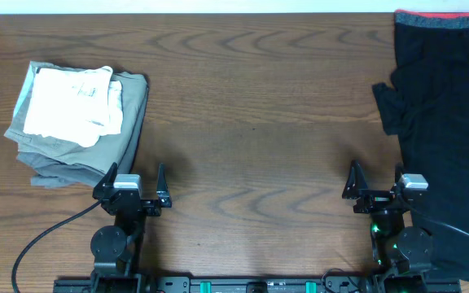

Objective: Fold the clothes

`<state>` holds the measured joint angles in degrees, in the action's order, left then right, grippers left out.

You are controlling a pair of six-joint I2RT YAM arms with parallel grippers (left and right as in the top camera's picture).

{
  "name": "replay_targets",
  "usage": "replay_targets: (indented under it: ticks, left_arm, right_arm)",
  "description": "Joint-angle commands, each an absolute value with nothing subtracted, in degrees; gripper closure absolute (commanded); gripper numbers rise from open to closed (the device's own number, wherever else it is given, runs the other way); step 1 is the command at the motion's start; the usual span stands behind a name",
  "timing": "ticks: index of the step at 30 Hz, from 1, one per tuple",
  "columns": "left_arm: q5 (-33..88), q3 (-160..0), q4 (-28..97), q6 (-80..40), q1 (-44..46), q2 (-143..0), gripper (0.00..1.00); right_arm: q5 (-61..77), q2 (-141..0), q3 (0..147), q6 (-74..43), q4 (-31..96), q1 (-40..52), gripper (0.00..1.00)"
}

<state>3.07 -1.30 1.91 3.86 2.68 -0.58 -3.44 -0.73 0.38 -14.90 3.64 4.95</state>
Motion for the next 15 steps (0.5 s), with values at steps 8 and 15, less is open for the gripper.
replay_targets:
  ticks: [8,15]
  left_arm:
    - [3.2,-0.2,3.7,3.8,2.9,-0.2,0.02]
    - [3.2,-0.2,3.7,3.8,2.9,-0.2,0.02]
  right_arm:
    - [-3.6,-0.7,0.3,-15.6,3.9,4.1,0.01]
    - [-3.6,-0.7,0.3,-15.6,3.9,4.1,0.01]
